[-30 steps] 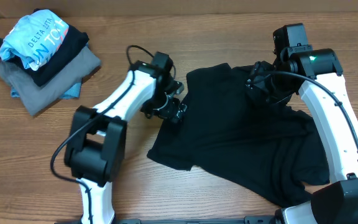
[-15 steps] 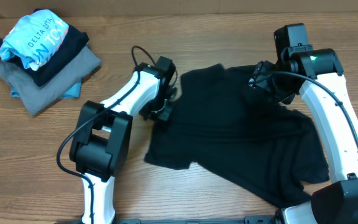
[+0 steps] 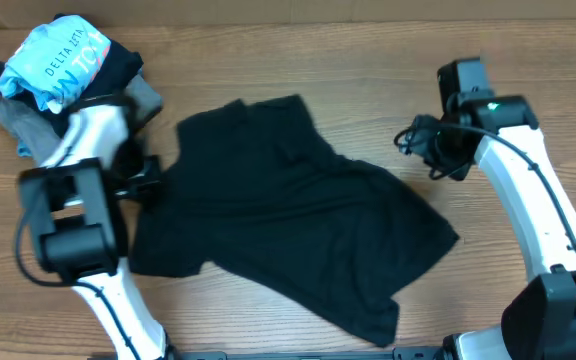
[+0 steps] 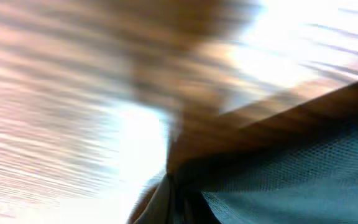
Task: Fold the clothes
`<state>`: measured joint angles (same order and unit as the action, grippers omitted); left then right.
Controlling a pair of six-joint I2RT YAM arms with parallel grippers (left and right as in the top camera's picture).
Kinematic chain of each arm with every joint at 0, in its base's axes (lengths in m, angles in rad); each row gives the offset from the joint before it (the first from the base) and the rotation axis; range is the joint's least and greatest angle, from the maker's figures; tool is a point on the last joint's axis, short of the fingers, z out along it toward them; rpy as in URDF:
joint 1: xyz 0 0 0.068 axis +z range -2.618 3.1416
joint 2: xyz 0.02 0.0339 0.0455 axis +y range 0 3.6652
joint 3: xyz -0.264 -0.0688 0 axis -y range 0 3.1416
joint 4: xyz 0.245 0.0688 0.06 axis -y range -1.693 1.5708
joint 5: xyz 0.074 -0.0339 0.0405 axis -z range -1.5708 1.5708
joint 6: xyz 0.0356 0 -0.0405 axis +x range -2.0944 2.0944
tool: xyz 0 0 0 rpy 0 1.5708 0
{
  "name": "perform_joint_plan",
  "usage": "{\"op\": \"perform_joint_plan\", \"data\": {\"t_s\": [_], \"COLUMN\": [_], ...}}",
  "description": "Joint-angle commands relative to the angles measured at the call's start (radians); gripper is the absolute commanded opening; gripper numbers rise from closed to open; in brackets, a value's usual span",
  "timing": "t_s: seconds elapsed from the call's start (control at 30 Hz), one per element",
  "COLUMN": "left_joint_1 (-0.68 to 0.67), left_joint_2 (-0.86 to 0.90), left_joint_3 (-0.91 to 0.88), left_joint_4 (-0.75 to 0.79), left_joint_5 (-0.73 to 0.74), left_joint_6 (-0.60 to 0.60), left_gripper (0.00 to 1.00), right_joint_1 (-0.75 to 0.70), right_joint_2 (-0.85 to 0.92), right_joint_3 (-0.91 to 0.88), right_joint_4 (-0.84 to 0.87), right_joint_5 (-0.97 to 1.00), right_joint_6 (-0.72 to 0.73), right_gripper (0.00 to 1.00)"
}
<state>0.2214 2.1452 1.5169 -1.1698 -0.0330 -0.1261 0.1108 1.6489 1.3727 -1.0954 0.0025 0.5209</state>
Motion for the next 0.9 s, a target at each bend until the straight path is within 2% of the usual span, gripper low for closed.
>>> {"op": "perform_joint_plan", "data": {"t_s": [0.0,0.17,0.3,0.5,0.6,0.7,0.73,0.8,0.87], "left_joint_1": [0.061,0.07,0.042,-0.014,-0.036,-0.056,-0.061,-0.072,-0.077], "left_joint_2": [0.018,0.018,0.018,0.016,0.005,-0.013,-0.018,-0.03,-0.038], "left_joint_3": [-0.008,0.021,0.072,0.192,0.265,0.342,0.362,0.405,0.436], "left_joint_4": [0.003,-0.007,-0.035,-0.11,-0.149,-0.188,-0.197,-0.221,-0.241], "left_joint_5": [0.169,0.193,0.243,0.248,0.248,0.247,0.245,0.24,0.24], "left_joint_6": [0.057,0.081,0.127,0.152,0.157,0.157,0.158,0.158,0.159], "left_gripper": [0.08,0.12,0.19,0.22,0.23,0.24,0.25,0.27,0.29], "right_joint_1": [-0.004,-0.009,-0.028,-0.123,-0.165,-0.175,-0.175,-0.173,-0.177], "right_joint_2": [0.007,0.014,0.016,0.016,0.016,0.016,0.016,0.016,0.016], "right_joint_3": [-0.11,-0.269,-0.393,-0.508,-0.537,-0.564,-0.57,-0.571,-0.565], "right_joint_4": [0.053,0.126,0.19,0.281,0.34,0.41,0.436,0.467,0.499], "right_joint_5": [-0.031,-0.016,0.078,0.078,0.034,-0.025,-0.051,-0.071,-0.062], "right_joint_6": [-0.031,-0.029,0.043,0.086,0.079,0.073,0.054,0.044,0.028], "right_gripper": [0.7,0.69,0.69,0.68,0.55,0.47,0.36,0.23,0.14]}}
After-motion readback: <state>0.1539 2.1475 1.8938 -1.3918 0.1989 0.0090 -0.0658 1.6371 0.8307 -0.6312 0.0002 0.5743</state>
